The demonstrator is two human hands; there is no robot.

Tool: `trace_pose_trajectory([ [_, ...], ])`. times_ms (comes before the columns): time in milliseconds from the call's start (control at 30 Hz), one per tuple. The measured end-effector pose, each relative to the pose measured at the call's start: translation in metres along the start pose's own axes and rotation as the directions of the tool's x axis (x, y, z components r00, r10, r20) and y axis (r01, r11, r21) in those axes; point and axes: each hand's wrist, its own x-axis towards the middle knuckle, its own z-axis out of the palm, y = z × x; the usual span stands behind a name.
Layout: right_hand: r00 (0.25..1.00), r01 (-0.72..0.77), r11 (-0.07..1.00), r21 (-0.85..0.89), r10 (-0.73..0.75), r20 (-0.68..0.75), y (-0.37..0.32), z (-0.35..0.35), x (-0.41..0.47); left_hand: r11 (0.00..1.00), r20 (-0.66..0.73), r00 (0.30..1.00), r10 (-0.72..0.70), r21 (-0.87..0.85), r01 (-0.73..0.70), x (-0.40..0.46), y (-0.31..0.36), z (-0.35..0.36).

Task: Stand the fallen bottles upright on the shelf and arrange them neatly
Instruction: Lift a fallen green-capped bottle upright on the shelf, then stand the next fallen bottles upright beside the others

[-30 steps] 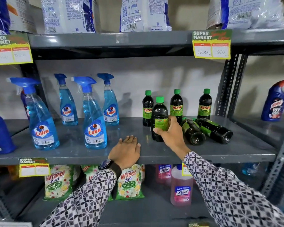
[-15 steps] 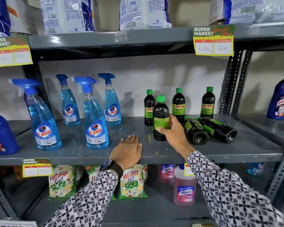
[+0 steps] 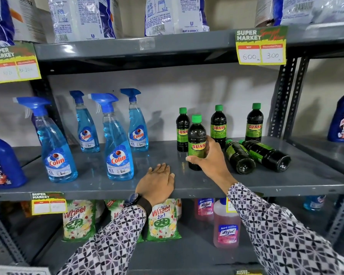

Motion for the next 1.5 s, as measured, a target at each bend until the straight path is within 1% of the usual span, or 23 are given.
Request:
trace_pose_trajectory([
  [167,0.997,-0.004,0.999,0.048,0.001,0.075,-0.002,-0.003,0.000,1.000,0.017,1.000,0.007,0.003,-0.007,0.001,0.000,-0.001],
  [367,0.998,-0.034,0.997,0.072,0.030,0.056,-0.003,-0.006,-0.006,1.000,0.035,0.999,0.006,-0.001,-0.006,0.003,-0.001,-0.002],
  [600,0.995,-0.001,0.992,0.125,-0.011,0.096,-0.004,-0.018,-0.039,1.000,0.044,0.999,0.007,0.008,-0.007,0.005,-0.001,0.001],
  [733,0.995,0.010,0.988,0.155,-0.025,0.095,-0.007,-0.018,-0.052,1.000,0.046,0.999,0.007,0.023,-0.008,0.004,-0.001,0.001],
  [967,0.996,0.001,0.988,0.156,-0.014,0.084,-0.011,-0.018,-0.058,1.000,0.069,0.998,0.004,0.018,-0.006,0.002,0.001,-0.004],
  [1133,0.989,0.004,0.988,0.158,-0.028,0.147,-0.022,-0.030,-0.070,1.000,0.121,0.992,-0.019,0.006,0.018,0.004,0.001,-0.006],
  [1167,0.992,0.021,0.990,0.136,-0.037,0.119,-0.024,-0.037,-0.071,0.999,0.124,0.992,-0.031,-0.023,0.034,0.006,0.003,-0.009],
  [1233,0.997,0.065,0.996,0.058,-0.063,-0.040,-0.023,-0.057,-0.065,0.996,0.112,0.993,-0.043,-0.078,0.052,0.009,0.011,-0.014],
  [1300,0.966,0.097,0.985,-0.139,-0.127,-0.223,-0.020,-0.082,-0.049,0.995,0.109,0.993,-0.036,-0.092,0.046,0.012,0.021,-0.015],
  [1333,0.955,0.075,0.963,-0.260,-0.145,-0.260,-0.018,-0.095,-0.039,0.995,0.117,0.993,-0.030,-0.089,0.040,0.014,0.026,-0.013],
  [1367,0.959,0.031,0.929,-0.369,-0.132,-0.250,-0.016,-0.108,-0.029,0.996,0.120,0.992,-0.025,-0.082,0.035,0.016,0.030,-0.009],
  [1400,0.975,-0.027,0.892,-0.452,-0.076,-0.209,-0.015,-0.119,-0.018,0.997,0.113,0.993,-0.022,-0.065,0.029,0.018,0.032,-0.005],
  [1433,0.988,-0.093,0.855,-0.509,0.014,-0.156,-0.015,-0.127,-0.009,0.998,0.100,0.995,-0.023,-0.049,0.028,0.019,0.031,-0.002],
  [1500,0.980,-0.184,0.796,-0.577,0.190,-0.050,-0.015,-0.135,0.006,0.999,0.081,0.997,-0.018,-0.029,0.020,0.020,0.029,0.002],
])
